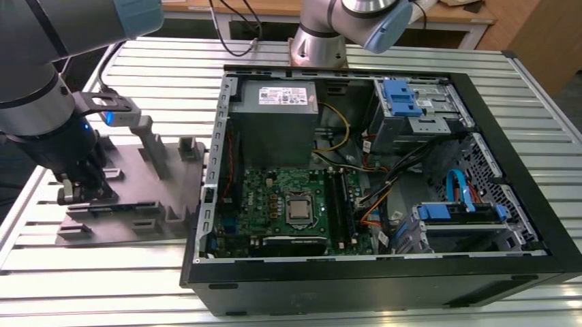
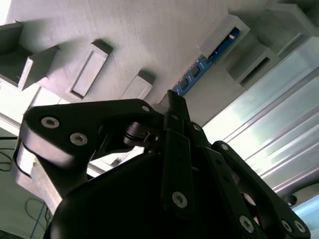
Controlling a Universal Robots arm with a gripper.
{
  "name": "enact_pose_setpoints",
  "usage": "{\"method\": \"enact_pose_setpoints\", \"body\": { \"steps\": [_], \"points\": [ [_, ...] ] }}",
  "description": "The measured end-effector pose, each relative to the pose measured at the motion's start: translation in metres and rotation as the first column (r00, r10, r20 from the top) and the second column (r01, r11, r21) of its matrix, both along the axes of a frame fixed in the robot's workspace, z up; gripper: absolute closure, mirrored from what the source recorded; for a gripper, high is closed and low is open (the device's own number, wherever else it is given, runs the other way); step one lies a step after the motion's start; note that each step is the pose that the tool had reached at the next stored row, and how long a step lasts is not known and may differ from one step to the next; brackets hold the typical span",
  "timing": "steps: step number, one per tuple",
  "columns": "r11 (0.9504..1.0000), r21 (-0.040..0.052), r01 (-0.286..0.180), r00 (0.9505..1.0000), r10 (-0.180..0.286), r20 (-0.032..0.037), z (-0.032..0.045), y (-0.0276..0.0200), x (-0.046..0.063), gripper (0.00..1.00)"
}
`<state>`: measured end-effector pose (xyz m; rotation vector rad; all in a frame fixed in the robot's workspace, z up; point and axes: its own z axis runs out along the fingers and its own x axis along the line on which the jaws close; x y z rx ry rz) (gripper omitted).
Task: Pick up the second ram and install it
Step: 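Pick up the second ram and move it above second insertion slot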
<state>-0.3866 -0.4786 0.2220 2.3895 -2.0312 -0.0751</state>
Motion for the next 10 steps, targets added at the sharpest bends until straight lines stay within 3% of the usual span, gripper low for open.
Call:
{"method": "enact_pose_setpoints", "body": {
  "steps": [1, 4, 10],
  "points": [
    [1.0000, 0.0064, 0.008, 1.0000, -0.008, 0.0000, -0.0002, 0.0000, 0.0000, 0.89],
    [0.9984, 0.0079, 0.056, 0.9985, -0.056, 0.0000, -0.0014, 0.0000, -0.0001, 0.89],
    [0.9925, -0.0036, 0.123, 0.9925, -0.123, 0.0009, -0.0022, -0.0001, 0.0000, 0.89]
  ]
}}
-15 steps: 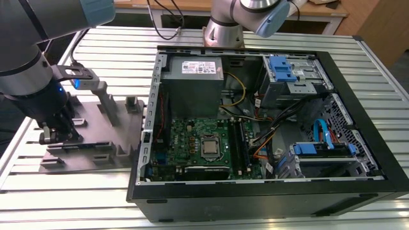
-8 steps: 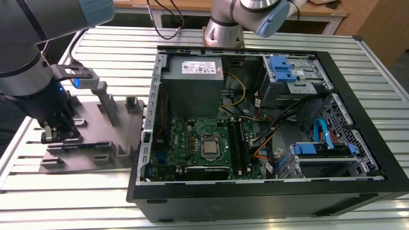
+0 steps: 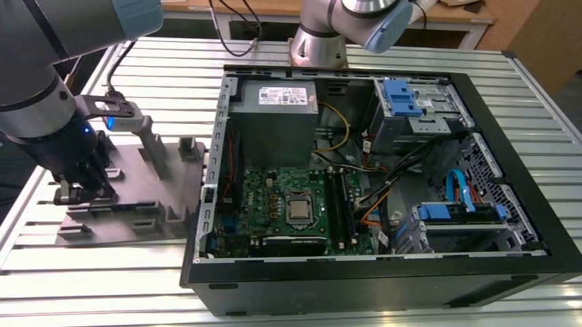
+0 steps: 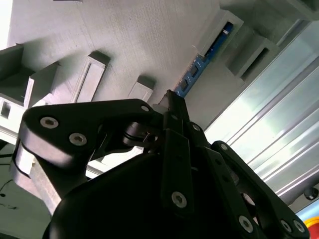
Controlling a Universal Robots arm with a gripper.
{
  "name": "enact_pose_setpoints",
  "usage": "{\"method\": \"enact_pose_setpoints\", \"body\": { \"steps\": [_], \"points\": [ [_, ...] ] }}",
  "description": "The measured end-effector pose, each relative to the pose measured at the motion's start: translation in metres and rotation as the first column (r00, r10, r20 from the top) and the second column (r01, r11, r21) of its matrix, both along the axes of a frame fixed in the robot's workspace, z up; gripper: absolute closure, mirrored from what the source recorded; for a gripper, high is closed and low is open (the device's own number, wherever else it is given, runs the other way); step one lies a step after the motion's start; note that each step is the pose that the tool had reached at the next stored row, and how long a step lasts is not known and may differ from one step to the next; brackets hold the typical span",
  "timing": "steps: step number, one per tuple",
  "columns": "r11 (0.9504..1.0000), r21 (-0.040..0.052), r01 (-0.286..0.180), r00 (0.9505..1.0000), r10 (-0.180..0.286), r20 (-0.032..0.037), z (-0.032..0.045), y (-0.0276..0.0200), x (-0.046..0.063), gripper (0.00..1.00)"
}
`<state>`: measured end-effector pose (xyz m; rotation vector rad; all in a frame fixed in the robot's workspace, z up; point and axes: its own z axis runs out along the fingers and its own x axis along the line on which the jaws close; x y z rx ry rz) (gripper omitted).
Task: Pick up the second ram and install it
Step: 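Pick up the second ram and move it above second insertion slot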
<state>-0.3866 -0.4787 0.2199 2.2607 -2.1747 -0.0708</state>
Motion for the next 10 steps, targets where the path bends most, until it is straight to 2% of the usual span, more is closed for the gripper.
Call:
{"method": "enact_pose_setpoints", "body": {
  "steps": [6, 7, 9, 10],
  "points": [
    [1.0000, 0.0004, 0.000, 1.0000, 0.000, 0.0002, -0.0001, 0.0001, 0.0000, 0.89],
    [1.0000, 0.0004, 0.000, 1.0000, 0.000, 0.0002, -0.0001, 0.0001, 0.0000, 0.83],
    [1.0000, 0.0006, 0.000, 1.0000, 0.000, 0.0002, -0.0001, 0.0001, 0.0000, 0.83],
    [1.0000, 0.0006, 0.000, 1.0000, 0.000, 0.0002, -0.0001, 0.0001, 0.0000, 0.76]
  ]
}}
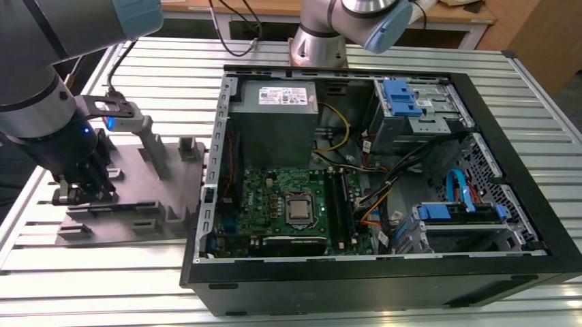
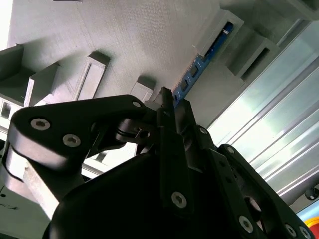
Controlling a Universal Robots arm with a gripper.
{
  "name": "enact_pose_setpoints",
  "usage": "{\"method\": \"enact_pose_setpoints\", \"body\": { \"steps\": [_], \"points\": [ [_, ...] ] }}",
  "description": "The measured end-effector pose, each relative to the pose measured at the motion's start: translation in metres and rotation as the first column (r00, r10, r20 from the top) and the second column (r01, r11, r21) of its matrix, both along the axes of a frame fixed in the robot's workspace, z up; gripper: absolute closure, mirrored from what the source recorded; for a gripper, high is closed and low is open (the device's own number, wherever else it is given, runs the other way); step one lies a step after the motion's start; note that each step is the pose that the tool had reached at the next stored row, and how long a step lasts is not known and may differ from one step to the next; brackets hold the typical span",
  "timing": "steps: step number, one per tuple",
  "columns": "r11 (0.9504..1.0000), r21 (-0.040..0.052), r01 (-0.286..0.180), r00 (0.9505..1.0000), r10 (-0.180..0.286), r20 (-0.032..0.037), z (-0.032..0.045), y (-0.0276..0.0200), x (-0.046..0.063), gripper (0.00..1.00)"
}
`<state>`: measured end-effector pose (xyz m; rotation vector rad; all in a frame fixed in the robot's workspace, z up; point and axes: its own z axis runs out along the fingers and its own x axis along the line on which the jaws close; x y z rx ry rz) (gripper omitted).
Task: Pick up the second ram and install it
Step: 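Pick up the second ram and move it above second insertion slot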
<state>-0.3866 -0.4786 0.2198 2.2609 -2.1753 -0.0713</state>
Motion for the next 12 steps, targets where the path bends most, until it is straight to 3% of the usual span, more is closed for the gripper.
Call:
{"method": "enact_pose_setpoints", "body": {
  "steps": [2, 6, 12],
  "points": [
    [1.0000, 0.0001, 0.000, 1.0000, 0.000, 0.0001, -0.0003, -0.0023, 0.000, 0.76],
    [1.0000, 0.0000, 0.000, 1.0000, 0.000, 0.0001, -0.0040, -0.0125, 0.000, 0.76],
    [1.0000, 0.0080, 0.000, 1.0000, 0.000, 0.0000, -0.0143, -0.0127, 0.000, 0.76]
  ]
}}
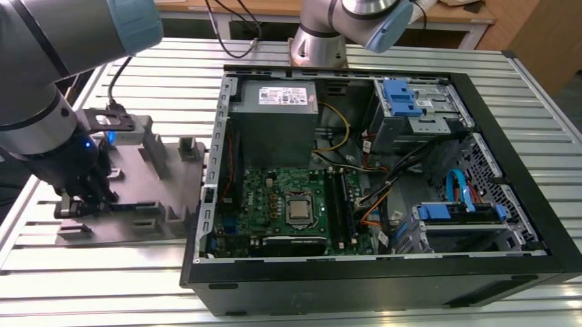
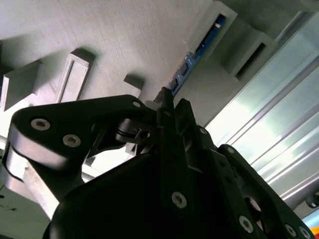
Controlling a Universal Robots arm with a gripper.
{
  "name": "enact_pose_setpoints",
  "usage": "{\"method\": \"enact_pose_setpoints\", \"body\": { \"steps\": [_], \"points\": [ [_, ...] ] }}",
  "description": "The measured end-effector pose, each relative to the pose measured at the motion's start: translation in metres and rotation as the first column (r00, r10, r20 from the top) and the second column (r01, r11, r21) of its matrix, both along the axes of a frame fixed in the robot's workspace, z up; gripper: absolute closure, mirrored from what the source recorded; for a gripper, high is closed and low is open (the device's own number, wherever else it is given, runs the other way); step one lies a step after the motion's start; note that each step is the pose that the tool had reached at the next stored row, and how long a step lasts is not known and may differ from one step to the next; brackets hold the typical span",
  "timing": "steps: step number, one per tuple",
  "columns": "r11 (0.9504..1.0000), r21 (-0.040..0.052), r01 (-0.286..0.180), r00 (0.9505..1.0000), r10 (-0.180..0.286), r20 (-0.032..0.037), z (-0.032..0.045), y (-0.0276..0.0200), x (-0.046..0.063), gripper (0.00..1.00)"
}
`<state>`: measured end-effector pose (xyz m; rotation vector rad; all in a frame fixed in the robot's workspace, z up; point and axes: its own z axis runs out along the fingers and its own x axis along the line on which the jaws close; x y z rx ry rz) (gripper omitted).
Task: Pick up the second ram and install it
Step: 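Pick up the second ram and move it above second insertion slot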
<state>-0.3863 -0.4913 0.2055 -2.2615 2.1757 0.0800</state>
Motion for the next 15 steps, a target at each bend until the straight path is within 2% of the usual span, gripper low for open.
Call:
{"method": "enact_pose_setpoints", "body": {
  "steps": [7, 13, 14, 15],
  "points": [
    [1.0000, 0.0009, 0.000, 1.0000, 0.000, -0.0005, -0.0120, 0.0000, 0.000, 0.76],
    [1.0000, 0.0024, 0.000, 1.0000, 0.000, -0.0006, -0.0122, 0.0000, 0.000, 0.76],
    [1.0000, 0.0025, 0.000, 1.0000, 0.000, -0.0006, -0.0122, 0.0000, 0.000, 0.78],
    [1.0000, 0.0025, 0.000, 1.0000, 0.000, -0.0007, -0.0122, 0.0000, 0.000, 0.84]
  ]
}}
